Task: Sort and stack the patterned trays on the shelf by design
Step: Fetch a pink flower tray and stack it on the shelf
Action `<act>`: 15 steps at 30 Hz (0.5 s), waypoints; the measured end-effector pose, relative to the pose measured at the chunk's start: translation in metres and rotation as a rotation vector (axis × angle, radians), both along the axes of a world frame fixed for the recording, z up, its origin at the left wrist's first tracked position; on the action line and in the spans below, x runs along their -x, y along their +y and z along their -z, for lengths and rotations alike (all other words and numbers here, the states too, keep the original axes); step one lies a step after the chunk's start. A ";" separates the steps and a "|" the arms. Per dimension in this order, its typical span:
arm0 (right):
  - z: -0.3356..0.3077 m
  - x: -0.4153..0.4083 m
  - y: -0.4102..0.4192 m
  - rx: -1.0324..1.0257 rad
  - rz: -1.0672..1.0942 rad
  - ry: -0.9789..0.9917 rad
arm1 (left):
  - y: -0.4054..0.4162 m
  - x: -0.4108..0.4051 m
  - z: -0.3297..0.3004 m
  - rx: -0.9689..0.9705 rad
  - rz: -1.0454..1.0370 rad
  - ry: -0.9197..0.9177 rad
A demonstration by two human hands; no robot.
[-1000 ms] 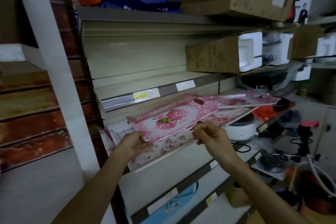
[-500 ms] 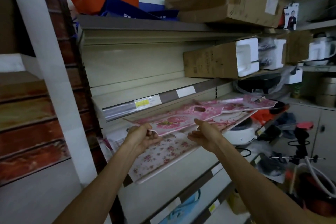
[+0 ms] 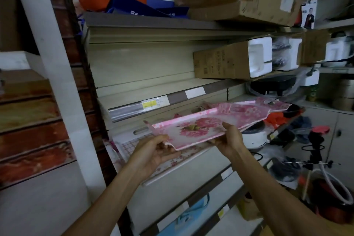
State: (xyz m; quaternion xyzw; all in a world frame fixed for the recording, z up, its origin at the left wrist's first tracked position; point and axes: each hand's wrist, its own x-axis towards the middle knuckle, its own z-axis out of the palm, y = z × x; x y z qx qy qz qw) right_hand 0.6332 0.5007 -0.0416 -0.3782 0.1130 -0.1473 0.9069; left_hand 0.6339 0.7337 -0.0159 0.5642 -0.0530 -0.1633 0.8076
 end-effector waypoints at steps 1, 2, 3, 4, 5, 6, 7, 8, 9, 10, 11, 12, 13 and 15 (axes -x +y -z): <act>0.003 0.006 -0.004 -0.009 0.003 -0.010 | -0.001 0.004 0.001 -0.027 0.007 -0.013; 0.006 0.012 -0.010 -0.017 0.001 -0.010 | -0.002 0.008 0.001 -0.050 0.011 -0.023; 0.009 0.018 -0.016 -0.027 0.001 -0.004 | -0.003 0.011 0.002 -0.070 0.013 -0.032; 0.012 0.024 -0.022 -0.034 0.007 0.000 | -0.003 0.014 0.003 -0.080 0.017 -0.037; 0.015 0.031 -0.029 -0.035 0.011 0.001 | -0.004 0.015 0.004 -0.097 0.017 -0.043; 0.018 0.038 -0.035 -0.033 0.012 0.006 | -0.004 0.016 0.005 -0.109 0.016 -0.053; 0.020 0.045 -0.042 -0.024 0.015 0.011 | -0.005 0.018 0.006 -0.120 0.003 -0.069; 0.024 0.053 -0.050 -0.015 0.018 0.007 | -0.007 0.019 0.007 -0.121 -0.017 -0.081; 0.026 0.060 -0.055 -0.009 0.011 -0.002 | -0.008 0.020 0.010 -0.130 -0.050 -0.098; 0.029 0.068 -0.061 0.004 0.009 -0.001 | -0.009 0.020 0.013 -0.136 -0.092 -0.112; 0.032 0.077 -0.067 0.015 0.012 -0.001 | -0.011 0.022 0.016 -0.140 -0.141 -0.120; 0.035 0.085 -0.072 0.023 0.013 -0.008 | -0.012 0.024 0.020 -0.135 -0.183 -0.122; 0.040 0.093 -0.078 0.029 0.018 -0.009 | -0.014 0.027 0.026 -0.138 -0.228 -0.123; 0.048 0.107 -0.088 0.054 0.038 0.003 | -0.015 0.036 0.032 -0.157 -0.297 -0.139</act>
